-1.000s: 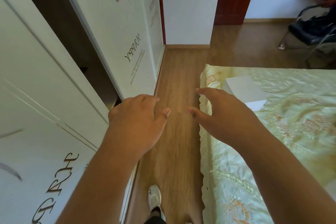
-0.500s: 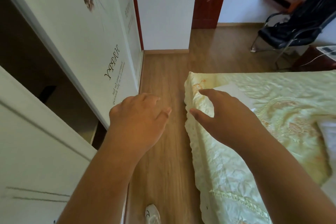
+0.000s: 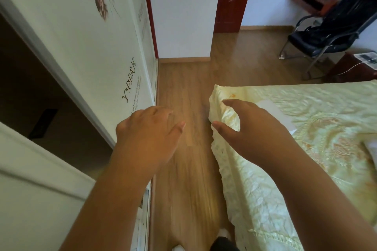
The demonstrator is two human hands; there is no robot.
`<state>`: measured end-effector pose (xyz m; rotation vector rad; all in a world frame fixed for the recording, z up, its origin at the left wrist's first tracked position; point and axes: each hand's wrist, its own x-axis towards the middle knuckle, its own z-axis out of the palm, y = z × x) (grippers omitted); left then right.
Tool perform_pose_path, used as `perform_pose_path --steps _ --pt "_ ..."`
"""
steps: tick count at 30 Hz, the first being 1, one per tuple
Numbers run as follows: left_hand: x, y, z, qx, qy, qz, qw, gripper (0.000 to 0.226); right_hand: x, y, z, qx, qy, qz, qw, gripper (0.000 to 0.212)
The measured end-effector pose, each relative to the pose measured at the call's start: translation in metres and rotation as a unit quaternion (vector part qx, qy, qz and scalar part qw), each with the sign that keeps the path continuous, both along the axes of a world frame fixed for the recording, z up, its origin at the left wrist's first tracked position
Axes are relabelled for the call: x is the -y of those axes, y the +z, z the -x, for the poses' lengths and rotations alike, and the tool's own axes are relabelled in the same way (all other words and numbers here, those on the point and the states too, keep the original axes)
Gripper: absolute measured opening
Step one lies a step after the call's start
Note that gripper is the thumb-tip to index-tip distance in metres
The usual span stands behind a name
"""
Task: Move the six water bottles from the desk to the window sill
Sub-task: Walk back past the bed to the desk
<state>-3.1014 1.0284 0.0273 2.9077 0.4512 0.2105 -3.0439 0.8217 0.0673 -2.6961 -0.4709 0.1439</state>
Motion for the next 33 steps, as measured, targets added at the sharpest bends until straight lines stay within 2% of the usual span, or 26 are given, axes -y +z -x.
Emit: perform_pose_path --steps 10,17,25,33 --pt "-0.027 0.002 -0.062 -0.029 0.041 -0.026 0.998 0.055 -0.029 -0.012 -0.083 -0.002 0.03 -0.023 0.999 0.068" --pt "-0.019 0.026 -0.15 -0.016 0.054 -0.033 0.998 0.06 -0.029 -0.007 -0.181 0.009 0.055 -0.041 0.998 0.069" --pt "-0.008 0.027 -0.23 -0.009 0.068 -0.028 0.997 0.067 -0.026 -0.003 -0.273 0.01 0.091 -0.043 0.995 0.068" --pt "-0.012 0.019 -0.284 -0.015 0.068 -0.025 0.997 0.061 -0.029 -0.004 -0.329 0.004 0.099 -0.034 0.994 0.068"
